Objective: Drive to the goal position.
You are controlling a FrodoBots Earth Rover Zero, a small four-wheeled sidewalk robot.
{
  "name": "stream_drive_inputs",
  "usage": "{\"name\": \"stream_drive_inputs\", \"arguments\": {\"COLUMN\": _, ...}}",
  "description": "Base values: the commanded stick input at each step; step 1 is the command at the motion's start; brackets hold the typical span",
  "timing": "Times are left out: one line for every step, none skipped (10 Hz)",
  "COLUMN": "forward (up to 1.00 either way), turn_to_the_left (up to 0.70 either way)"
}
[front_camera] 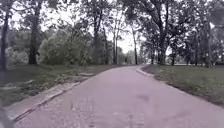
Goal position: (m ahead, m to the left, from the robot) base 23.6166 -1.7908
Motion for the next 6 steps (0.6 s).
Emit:
{"name": "stream_drive_inputs", "arguments": {"forward": 0.70, "turn_to_the_left": 0.00}}
{"name": "stream_drive_inputs", "arguments": {"forward": 0.70, "turn_to_the_left": 0.00}}
{"name": "stream_drive_inputs", "arguments": {"forward": 0.70, "turn_to_the_left": 0.00}}
{"name": "stream_drive_inputs", "arguments": {"forward": 0.70, "turn_to_the_left": 0.00}}
{"name": "stream_drive_inputs", "arguments": {"forward": 0.70, "turn_to_the_left": 0.00}}
{"name": "stream_drive_inputs", "arguments": {"forward": 0.70, "turn_to_the_left": 0.00}}
